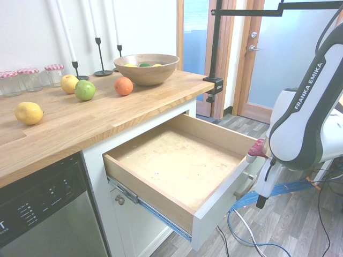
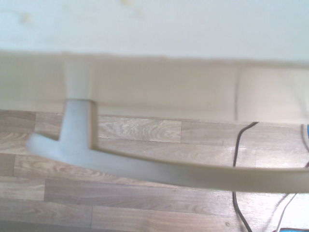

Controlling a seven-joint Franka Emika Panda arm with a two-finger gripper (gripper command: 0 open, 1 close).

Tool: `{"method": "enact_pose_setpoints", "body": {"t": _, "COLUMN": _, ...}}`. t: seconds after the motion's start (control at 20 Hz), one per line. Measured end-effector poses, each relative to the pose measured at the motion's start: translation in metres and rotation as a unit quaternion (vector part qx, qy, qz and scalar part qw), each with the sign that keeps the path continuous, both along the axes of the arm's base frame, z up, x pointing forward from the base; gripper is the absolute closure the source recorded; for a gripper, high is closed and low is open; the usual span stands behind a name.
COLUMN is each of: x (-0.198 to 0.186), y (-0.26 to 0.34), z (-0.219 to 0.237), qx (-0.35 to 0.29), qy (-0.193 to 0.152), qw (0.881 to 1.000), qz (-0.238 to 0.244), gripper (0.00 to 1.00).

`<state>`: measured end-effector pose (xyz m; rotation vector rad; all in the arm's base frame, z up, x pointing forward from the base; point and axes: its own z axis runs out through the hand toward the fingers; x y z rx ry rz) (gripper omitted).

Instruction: Close the drawer

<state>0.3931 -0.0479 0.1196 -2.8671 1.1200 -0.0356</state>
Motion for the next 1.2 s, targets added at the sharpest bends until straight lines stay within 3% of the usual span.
{"method": "enact_pose_setpoints", "body": {"t": 1.2, "x": 0.017, "y": 0.005, "z": 0.007, "qx": -0.007, "qy": -0.007, "qw": 1.000, "qz": 0.018, "gripper": 1.00}}
